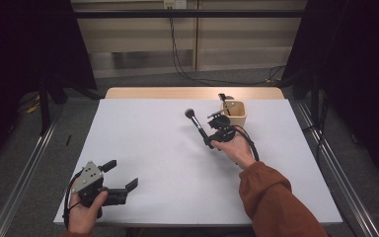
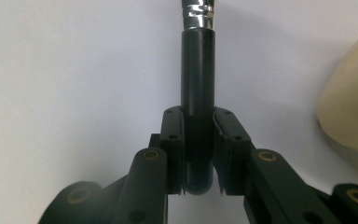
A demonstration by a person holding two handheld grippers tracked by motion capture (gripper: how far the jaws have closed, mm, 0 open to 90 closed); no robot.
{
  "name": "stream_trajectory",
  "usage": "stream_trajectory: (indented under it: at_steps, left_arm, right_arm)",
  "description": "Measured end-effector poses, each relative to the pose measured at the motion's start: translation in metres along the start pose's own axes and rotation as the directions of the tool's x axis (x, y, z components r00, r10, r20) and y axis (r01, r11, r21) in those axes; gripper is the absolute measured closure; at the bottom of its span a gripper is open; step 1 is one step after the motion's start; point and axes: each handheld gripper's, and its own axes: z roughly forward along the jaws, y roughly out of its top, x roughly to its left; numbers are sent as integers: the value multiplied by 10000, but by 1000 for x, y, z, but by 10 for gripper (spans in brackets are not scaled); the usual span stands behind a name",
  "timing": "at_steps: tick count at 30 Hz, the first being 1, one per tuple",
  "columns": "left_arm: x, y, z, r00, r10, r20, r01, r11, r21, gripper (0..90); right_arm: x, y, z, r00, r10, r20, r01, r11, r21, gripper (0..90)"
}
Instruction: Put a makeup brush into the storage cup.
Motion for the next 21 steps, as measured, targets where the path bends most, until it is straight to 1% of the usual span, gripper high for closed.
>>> stream_trajectory:
  at_steps: [4,7,9,12,16,18,20,21]
  left_arm:
    - [0,0,0,10000,-9,-1,9,10000,-9,27]
    - [0,0,0,10000,10,-7,-10,10000,3,27]
    - [0,0,0,10000,2,-9,-3,10000,-4,27]
    - [0,0,0,10000,1,-6,-1,10000,0,27]
    - [0,0,0,10000,-11,-1,11,10000,-4,27]
    - [0,0,0,10000,-24,-8,24,10000,-16,27]
    - [0,0,0,10000,-24,-8,24,10000,-22,27]
    - [0,0,0,10000,-25,-9,25,10000,-20,27]
  right_arm:
    - [-2,-2,-4,9998,-2,-187,-7,9987,-500,758]
    - [-4,-4,-7,9994,-51,-331,17,9950,-997,758]
    - [-4,-5,-8,9991,-114,-405,66,9930,-1181,758]
    - [-4,-7,-10,9984,-147,-546,59,9874,-1580,758]
    - [-4,-10,-12,9974,-328,-641,187,9778,-2087,758]
    - [-4,-11,-12,9971,-374,-670,212,9732,-2289,758]
    - [-4,-13,-12,9957,-394,-834,187,9717,-2356,758]
    - [-4,-14,-12,9962,-401,-778,203,9704,-2406,757]
